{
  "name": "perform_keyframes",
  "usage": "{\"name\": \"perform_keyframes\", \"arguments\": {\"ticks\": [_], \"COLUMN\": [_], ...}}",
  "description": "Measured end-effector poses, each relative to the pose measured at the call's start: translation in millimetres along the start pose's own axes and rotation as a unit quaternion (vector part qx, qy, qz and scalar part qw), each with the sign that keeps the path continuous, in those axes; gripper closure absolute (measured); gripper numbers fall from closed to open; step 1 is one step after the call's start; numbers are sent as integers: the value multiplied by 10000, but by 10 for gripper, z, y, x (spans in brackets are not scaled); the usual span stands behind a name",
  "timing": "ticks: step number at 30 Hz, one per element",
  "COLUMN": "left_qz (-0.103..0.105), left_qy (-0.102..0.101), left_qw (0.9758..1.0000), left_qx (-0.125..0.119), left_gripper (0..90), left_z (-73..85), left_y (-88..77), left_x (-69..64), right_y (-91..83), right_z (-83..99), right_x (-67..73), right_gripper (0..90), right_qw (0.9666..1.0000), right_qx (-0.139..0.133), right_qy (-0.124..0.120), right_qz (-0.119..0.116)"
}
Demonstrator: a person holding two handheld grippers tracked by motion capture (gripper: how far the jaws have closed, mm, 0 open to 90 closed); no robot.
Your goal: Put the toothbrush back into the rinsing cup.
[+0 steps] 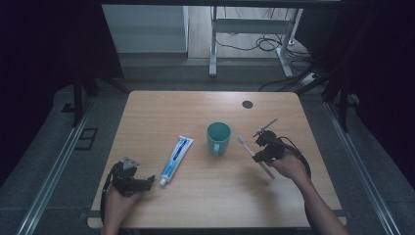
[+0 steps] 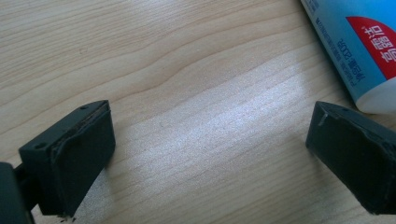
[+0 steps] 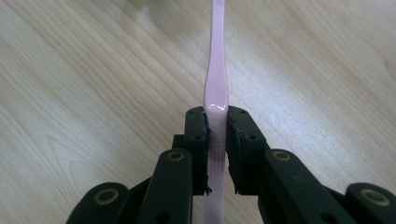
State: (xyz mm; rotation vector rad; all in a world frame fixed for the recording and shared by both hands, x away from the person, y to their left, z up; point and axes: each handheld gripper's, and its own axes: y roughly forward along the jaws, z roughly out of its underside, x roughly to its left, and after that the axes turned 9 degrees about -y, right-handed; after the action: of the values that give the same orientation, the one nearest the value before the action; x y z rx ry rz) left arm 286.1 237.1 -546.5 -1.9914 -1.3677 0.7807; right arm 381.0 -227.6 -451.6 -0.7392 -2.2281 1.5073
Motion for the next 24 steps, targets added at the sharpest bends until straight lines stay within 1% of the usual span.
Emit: {"name": "perform_keyframes", "arguments": {"ticks": [6, 9, 14, 20, 21, 22, 23, 24], "left_qz": [0, -1, -1, 0, 0, 0, 0, -2], "left_qy": [0, -1, 0, 0, 0, 0, 0, 0], "left_qw": [10000, 10000, 10000, 10000, 10000, 10000, 10000, 10000], "left_qx": [0, 0, 0, 0, 0, 1, 1, 1], "left_gripper": [15, 15, 15, 15, 15, 15, 15, 15], "left_z": [0, 0, 0, 0, 0, 0, 0, 0], "left_y": [0, 0, 0, 0, 0, 0, 0, 0], "left_x": [0, 0, 0, 0, 0, 0, 0, 0], "right_y": [-68, -93, -121, -175, -175, -191, -191, -204], "right_z": [-13, -14, -13, -24, -24, -29, -29, -34], "right_x": [9, 12, 21, 32, 32, 35, 35, 41], "right_gripper": [784, 784, 784, 784, 784, 784, 784, 784], "right_qw": [9996, 9990, 9976, 9945, 9945, 9930, 9930, 9915], "right_qx": [-288, -453, -688, -1042, -1042, -1173, -1173, -1294], "right_qy": [-8, 34, -21, -42, -42, -60, -60, -63], "right_qz": [5, -7, 1, 51, 51, 75, 75, 104]}}
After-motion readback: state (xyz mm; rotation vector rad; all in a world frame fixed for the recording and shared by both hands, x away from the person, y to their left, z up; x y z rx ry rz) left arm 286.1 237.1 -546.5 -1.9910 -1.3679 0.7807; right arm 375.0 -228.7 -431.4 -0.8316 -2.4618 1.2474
